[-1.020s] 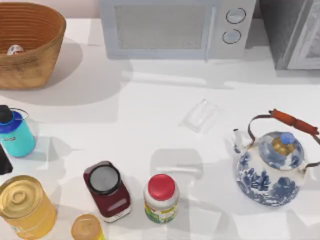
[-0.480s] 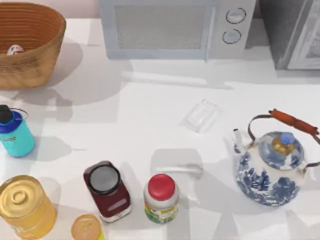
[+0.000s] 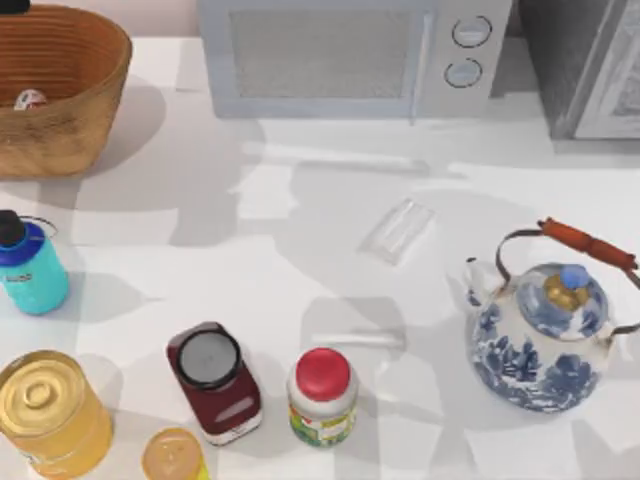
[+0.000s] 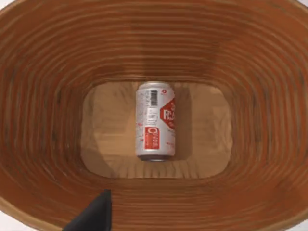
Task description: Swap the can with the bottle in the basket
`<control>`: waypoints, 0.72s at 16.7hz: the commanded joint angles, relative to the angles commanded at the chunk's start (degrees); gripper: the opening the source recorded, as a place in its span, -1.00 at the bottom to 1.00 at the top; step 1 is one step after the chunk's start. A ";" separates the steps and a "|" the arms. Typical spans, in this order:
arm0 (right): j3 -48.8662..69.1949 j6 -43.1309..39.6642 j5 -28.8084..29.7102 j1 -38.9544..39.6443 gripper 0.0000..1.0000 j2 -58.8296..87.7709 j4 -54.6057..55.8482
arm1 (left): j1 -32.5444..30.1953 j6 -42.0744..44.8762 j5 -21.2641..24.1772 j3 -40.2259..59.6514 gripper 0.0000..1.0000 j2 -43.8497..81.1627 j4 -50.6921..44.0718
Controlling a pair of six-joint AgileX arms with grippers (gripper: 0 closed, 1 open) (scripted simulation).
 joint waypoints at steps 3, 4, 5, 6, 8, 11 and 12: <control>0.00 0.00 0.00 0.00 1.00 0.00 0.00 | 0.73 1.21 0.42 15.79 1.00 16.03 -8.53; 0.00 0.00 0.00 0.00 1.00 0.00 0.00 | 0.96 1.60 0.54 20.52 1.00 20.84 -11.10; 0.00 0.00 0.00 0.00 1.00 0.00 0.00 | 1.18 1.99 0.64 24.94 1.00 25.33 -13.51; 0.00 0.00 0.00 0.00 1.00 0.00 0.00 | 1.38 2.36 0.73 28.91 1.00 29.35 -15.68; 0.00 0.00 0.00 0.00 1.00 0.00 0.00 | 1.73 3.00 0.87 35.55 1.00 36.07 -19.30; 0.00 0.00 0.00 0.00 1.00 0.00 0.00 | 2.07 3.64 0.99 41.84 1.00 42.39 -22.72; 0.00 0.00 0.00 0.00 1.00 0.00 0.00 | 2.12 3.74 1.01 42.73 1.00 43.27 -23.21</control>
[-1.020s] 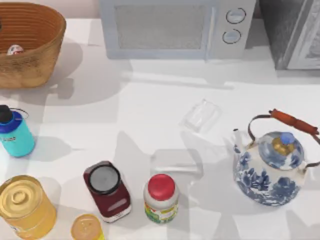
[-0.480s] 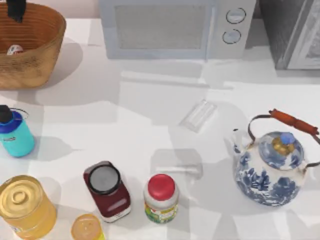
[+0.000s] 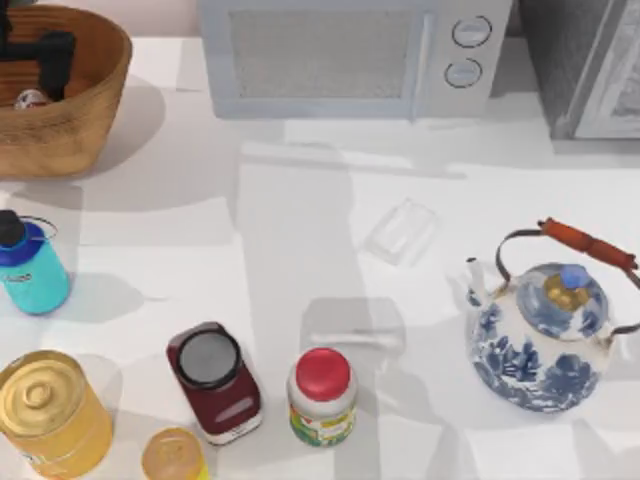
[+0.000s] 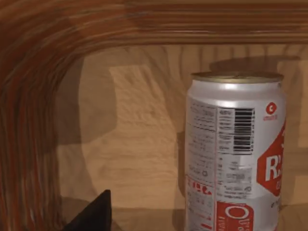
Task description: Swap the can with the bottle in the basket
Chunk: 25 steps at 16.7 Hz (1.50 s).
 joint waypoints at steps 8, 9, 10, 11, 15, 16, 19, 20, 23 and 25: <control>0.00 0.00 0.00 0.00 1.00 0.00 0.00 | -0.25 -0.19 -0.03 -1.19 1.00 0.87 1.88; 0.00 0.00 0.00 0.00 1.00 0.00 0.00 | -0.26 -0.25 -0.04 -2.19 1.00 1.22 3.25; 0.00 0.00 0.00 0.00 1.00 0.00 0.00 | -0.30 -0.29 -0.04 -3.33 1.00 1.62 4.80; 0.00 0.00 0.00 0.00 1.00 0.00 0.00 | -0.35 -0.32 -0.04 -4.52 1.00 2.04 6.41; 0.00 0.00 0.00 0.00 1.00 0.00 0.00 | -0.46 -0.42 -0.05 -7.65 1.00 3.15 10.65; 0.00 0.00 0.00 0.00 1.00 0.00 0.00 | -0.47 -0.42 -0.05 -7.65 1.00 3.16 10.66; 0.00 0.00 0.00 0.00 1.00 0.00 0.00 | -0.47 -0.42 -0.05 -7.65 0.85 3.16 10.66; 0.00 0.00 0.00 0.00 1.00 0.00 0.00 | -0.47 -0.42 -0.05 -7.65 0.70 3.16 10.66; 0.00 0.00 0.00 0.00 1.00 0.00 0.00 | -0.47 -0.42 -0.05 -7.65 0.25 3.16 10.66; 0.00 0.00 0.00 0.00 1.00 0.00 0.00 | -0.47 -0.42 -0.05 -7.65 -0.06 3.16 10.66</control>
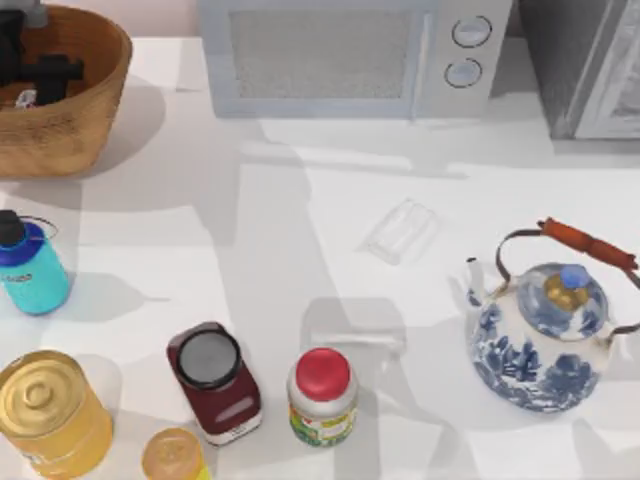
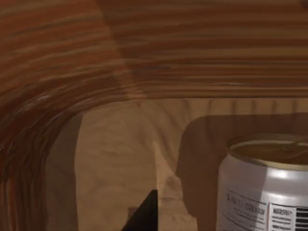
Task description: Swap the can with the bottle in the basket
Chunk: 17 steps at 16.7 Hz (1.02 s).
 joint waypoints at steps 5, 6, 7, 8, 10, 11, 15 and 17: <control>0.00 0.00 0.00 0.00 1.00 0.00 0.00 | 0.00 0.00 0.00 0.00 -0.81 0.00 0.00; 0.00 0.00 0.00 0.00 1.00 0.00 0.00 | 0.00 0.00 0.00 0.00 -0.96 0.00 0.00; 0.00 0.00 0.00 0.00 1.00 0.00 0.00 | 0.00 0.00 0.00 0.00 -1.00 0.00 0.00; 0.00 0.00 0.00 0.00 1.00 0.00 0.00 | 0.00 0.00 0.00 0.00 -1.00 0.00 0.00; 0.00 0.00 0.00 0.00 1.00 0.00 0.00 | 0.00 0.00 0.00 0.00 -1.00 0.00 0.00; 0.00 0.00 0.00 0.00 1.00 0.00 0.00 | 0.00 0.00 0.00 0.00 -1.00 0.00 0.00; 0.00 0.00 0.00 0.00 1.00 0.00 0.00 | -0.01 -0.27 -0.12 -0.11 -1.00 -2.17 -0.14; 0.00 0.00 0.00 0.00 1.00 0.00 0.00 | -0.05 -0.27 -0.33 -0.58 -1.00 -2.62 0.06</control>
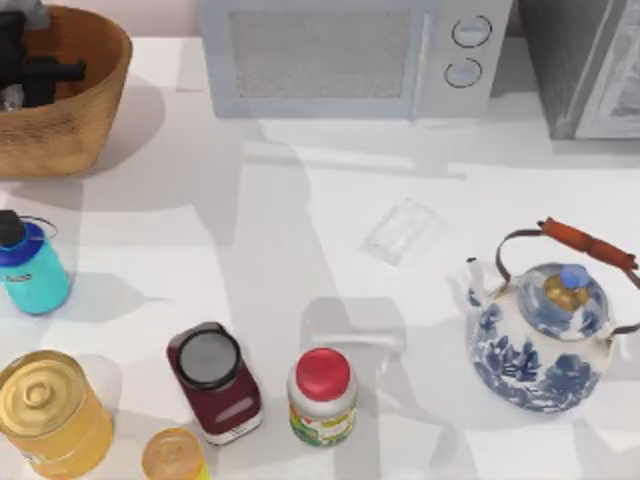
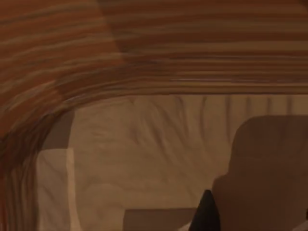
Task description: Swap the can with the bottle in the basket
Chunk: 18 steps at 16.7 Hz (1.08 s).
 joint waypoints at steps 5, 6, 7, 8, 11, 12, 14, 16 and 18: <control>0.00 0.00 0.00 0.00 1.00 0.00 0.00 | -1.03 -0.13 -3.78 -10.38 -1.00 -9.60 4.28; 0.00 0.00 0.00 0.00 1.00 0.00 0.00 | -1.40 -0.19 -4.89 -14.13 -1.00 -12.96 5.78; 0.00 0.00 0.00 0.00 1.00 0.00 0.00 | -1.80 -0.25 -6.04 -18.40 -1.00 -16.77 7.39; 0.00 0.00 0.00 0.00 1.00 0.00 0.00 | -2.22 -0.30 -7.21 -23.16 -1.00 -21.03 9.09; 0.00 0.00 0.00 0.00 1.00 0.00 0.00 | -3.51 -0.50 -10.42 -40.29 -1.00 -35.89 15.08; 0.00 0.00 0.00 0.00 1.00 0.00 0.00 | -3.92 -0.61 -11.32 -46.15 -1.00 -41.26 17.37; 0.00 0.00 0.00 0.00 1.00 0.00 0.00 | -4.61 -0.93 -12.76 -57.95 -1.00 -53.00 22.42; 0.00 0.00 0.00 0.00 1.00 0.00 0.00 | -5.15 -1.36 -13.61 -70.01 -1.00 -65.57 27.89; 0.00 0.00 0.00 0.00 1.00 0.00 0.00 | -5.52 -1.88 -13.88 -81.88 -1.00 -78.47 33.53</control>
